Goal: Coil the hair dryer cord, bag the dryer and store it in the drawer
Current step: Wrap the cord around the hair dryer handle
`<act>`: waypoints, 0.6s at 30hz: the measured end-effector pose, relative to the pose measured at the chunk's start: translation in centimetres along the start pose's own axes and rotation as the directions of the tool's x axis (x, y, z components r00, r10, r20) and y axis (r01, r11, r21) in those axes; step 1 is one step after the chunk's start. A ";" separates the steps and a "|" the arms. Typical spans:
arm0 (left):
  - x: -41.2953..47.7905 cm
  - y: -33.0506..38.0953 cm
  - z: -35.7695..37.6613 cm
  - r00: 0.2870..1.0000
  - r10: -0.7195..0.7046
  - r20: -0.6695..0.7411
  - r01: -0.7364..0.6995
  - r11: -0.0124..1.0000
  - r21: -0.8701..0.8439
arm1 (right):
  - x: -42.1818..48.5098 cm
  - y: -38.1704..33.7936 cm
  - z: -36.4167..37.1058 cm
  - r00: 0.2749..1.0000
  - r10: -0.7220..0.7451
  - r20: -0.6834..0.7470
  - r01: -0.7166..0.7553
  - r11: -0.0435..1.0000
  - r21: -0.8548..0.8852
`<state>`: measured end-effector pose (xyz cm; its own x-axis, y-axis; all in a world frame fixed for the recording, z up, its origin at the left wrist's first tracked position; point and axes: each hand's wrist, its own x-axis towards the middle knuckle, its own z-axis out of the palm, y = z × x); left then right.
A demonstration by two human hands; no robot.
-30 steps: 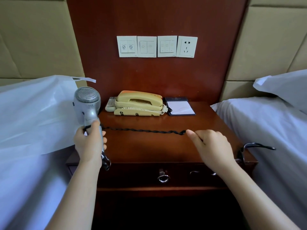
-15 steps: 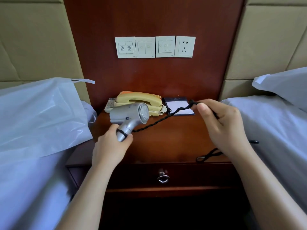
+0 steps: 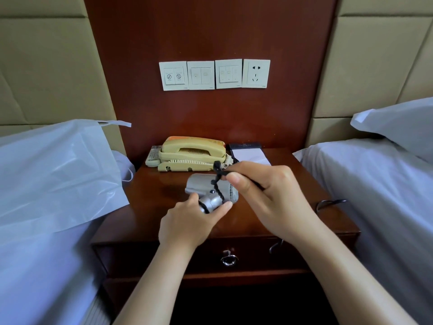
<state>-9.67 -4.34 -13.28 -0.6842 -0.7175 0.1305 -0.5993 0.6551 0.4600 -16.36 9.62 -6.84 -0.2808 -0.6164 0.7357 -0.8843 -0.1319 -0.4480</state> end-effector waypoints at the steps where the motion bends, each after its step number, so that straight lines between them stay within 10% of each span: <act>1: -0.1 0.2 0.1 1.000 0.012 0.002 -0.012 1.000 0.007 | 0.1 -0.2 0.1 1.000 -0.013 -0.002 0.013 1.000 0.000; 18: 0.3 -1.1 -1.7 0.996 0.071 -0.060 -0.063 0.991 0.122 | -0.2 5.7 -2.4 0.951 0.190 -0.243 -0.246 0.943 -0.224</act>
<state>-8.50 -5.72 -12.26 -0.6988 -0.6823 0.2149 -0.6012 0.7229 0.3405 -22.18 10.84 -8.35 -0.5260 -0.4225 0.7382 -0.8485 0.2010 -0.4895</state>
